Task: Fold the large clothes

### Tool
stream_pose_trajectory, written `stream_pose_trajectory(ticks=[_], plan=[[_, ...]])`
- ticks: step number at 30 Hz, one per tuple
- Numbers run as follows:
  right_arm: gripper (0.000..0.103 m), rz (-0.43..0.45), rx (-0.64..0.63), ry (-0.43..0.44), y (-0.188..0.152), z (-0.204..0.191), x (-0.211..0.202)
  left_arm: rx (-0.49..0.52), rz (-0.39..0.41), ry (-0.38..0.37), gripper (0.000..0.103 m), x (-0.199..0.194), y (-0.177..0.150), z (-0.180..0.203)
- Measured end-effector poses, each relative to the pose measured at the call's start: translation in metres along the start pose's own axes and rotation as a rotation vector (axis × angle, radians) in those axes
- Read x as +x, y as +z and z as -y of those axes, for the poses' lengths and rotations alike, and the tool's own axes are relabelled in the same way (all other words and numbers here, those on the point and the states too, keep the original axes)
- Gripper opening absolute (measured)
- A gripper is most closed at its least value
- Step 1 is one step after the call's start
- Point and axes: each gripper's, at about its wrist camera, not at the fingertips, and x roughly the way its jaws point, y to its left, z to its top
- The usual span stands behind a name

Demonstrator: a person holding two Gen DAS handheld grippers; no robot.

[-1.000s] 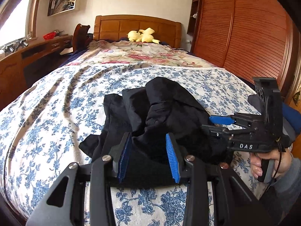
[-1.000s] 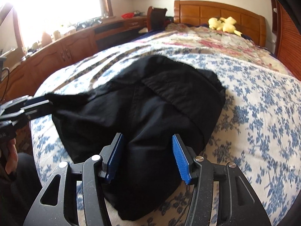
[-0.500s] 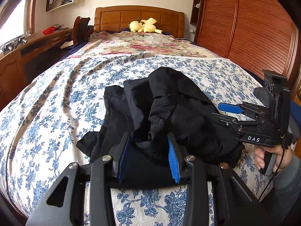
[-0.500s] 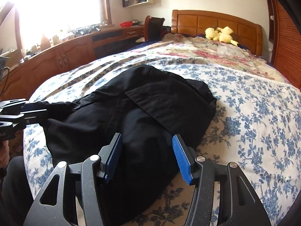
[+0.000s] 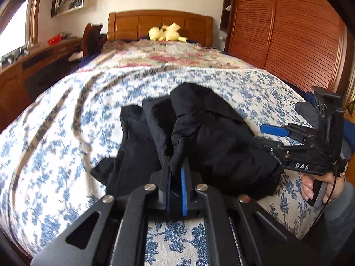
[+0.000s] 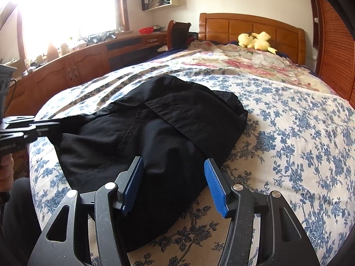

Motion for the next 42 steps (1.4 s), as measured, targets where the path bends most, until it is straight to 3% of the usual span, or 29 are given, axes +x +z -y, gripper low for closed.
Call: stream_pose_trajectory(ticks=[6,12,17,23,30,38,42], plan=[[0.058,0.018,-0.01,0.05,0.006,-0.01,-0.009,0.017,0.093,0.062,0.004,-0.033,0.019,-0.012],[0.058,0.018,0.002,0.162,0.004,-0.025,-0.016,-0.031,0.047,0.154,0.004,-0.033,-0.005,-0.048],[0.058,0.016,-0.028,0.188,0.004,-0.044,-0.014,-0.053,-0.007,0.178,0.004,-0.018,-0.035,-0.057],[0.058,-0.012,-0.051,0.242,0.003,-0.058,-0.006,-0.076,-0.024,0.189,0.004,-0.006,-0.038,-0.063],[0.059,-0.087,-0.112,0.212,-0.013,-0.067,0.019,-0.066,-0.039,0.19,0.004,0.002,-0.04,-0.064],[0.06,-0.088,-0.132,0.193,-0.017,-0.068,0.021,-0.064,-0.028,0.171,0.008,-0.018,-0.039,-0.061],[0.06,-0.085,-0.127,0.191,-0.017,-0.068,0.021,-0.051,-0.022,0.158,0.022,-0.032,-0.042,-0.059]])
